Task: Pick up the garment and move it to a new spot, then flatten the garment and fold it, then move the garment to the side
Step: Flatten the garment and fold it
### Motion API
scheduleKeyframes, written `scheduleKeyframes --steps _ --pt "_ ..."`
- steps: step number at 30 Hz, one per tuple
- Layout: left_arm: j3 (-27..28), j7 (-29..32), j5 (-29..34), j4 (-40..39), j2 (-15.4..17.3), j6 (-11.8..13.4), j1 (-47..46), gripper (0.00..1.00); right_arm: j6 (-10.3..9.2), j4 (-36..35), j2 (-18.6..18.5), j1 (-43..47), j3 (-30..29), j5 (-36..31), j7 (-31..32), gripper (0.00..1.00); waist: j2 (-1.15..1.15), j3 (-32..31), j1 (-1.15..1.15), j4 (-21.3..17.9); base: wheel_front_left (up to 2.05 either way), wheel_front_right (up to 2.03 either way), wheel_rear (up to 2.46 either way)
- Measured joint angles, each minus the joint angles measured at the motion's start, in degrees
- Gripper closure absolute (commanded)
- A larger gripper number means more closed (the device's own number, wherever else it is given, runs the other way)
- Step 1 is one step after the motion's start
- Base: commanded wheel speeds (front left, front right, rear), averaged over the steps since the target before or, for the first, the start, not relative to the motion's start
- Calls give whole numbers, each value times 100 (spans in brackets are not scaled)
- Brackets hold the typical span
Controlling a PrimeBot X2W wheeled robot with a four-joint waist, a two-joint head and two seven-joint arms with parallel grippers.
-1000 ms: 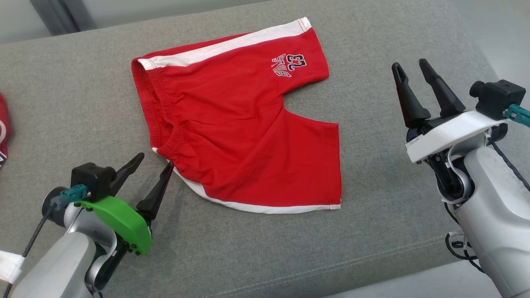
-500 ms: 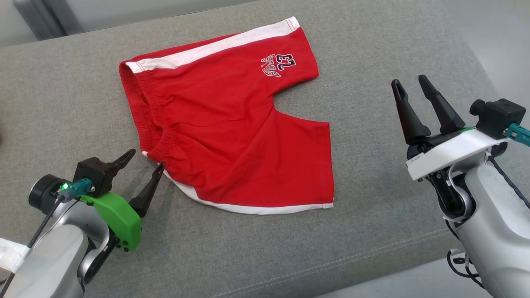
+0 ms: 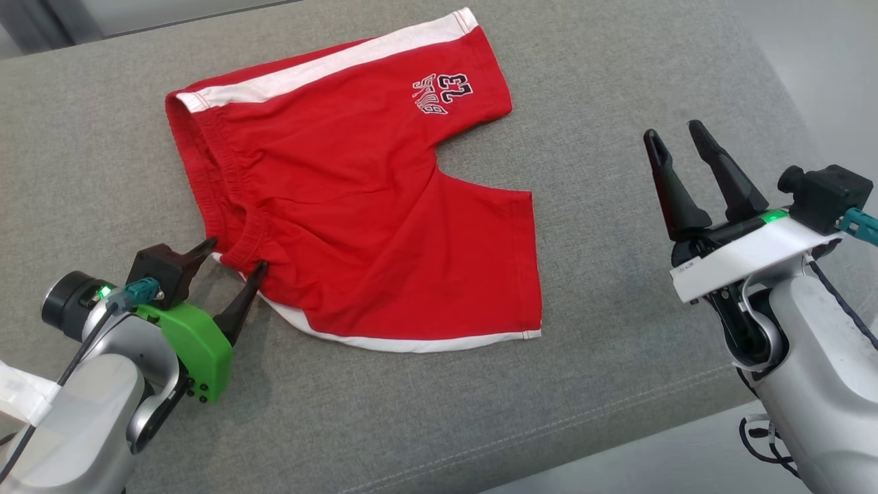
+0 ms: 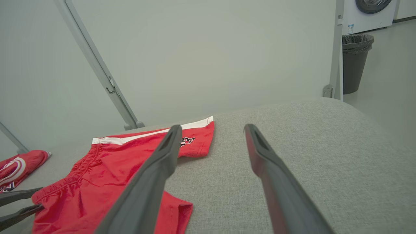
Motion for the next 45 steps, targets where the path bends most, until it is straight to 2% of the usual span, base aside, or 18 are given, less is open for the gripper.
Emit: scheduleKeyframes --steps 6,8,9,11,12,14,18,19,24,27,30,39,45 --pt "-86 38 8 142 4 0 -57 0 0 -64 -24 116 -81 -1 0 0 0 63 0 -48 0 0 0" --pt "-116 65 7 151 9 0 -57 6 0 -85 -29 169 -100 -1 0 0 0 69 0 -48 0 0 0" --pt "-131 65 7 153 14 0 -57 12 0 -86 -30 193 -104 -1 0 0 0 71 0 -46 0 0 0" --pt "-157 66 5 153 32 0 -57 39 0 -107 -43 248 -120 -1 0 0 0 77 0 -38 0 0 0" --pt "-164 66 4 153 44 -1 -57 48 0 -115 -52 282 -126 -1 1 0 0 79 0 -32 0 0 0" --pt "-166 67 -11 153 73 -1 -57 59 0 -119 -63 335 -142 0 0 0 0 82 0 -19 0 0 0" --pt "-66 65 -174 172 90 -1 -57 96 0 -120 -80 501 -76 26 2 0 0 85 0 14 0 0 0" --pt "7 51 -305 177 87 -1 -56 100 0 -120 -82 564 -23 67 9 0 0 85 0 24 0 0 0" --pt "439 -93 -1003 174 -52 -1 -48 100 0 -157 -138 901 274 125 59 0 0 85 0 66 0 0 0" --pt "612 -140 -1159 175 -51 -1 -28 100 0 -205 -152 1044 425 190 59 0 0 93 0 64 0 0 0" --pt "816 -188 -1482 178 -13 -1 124 100 0 -338 -41 1127 922 258 125 0 0 130 0 -14 0 0 0" --pt "825 -188 -1533 164 -32 -1 186 100 0 -328 45 1232 1818 257 319 0 0 201 0 -33 0 0 0" --pt "828 -190 -1671 134 -32 -1 186 100 0 -164 58 1230 2051 258 371 0 0 241 0 -5 0 0 0"
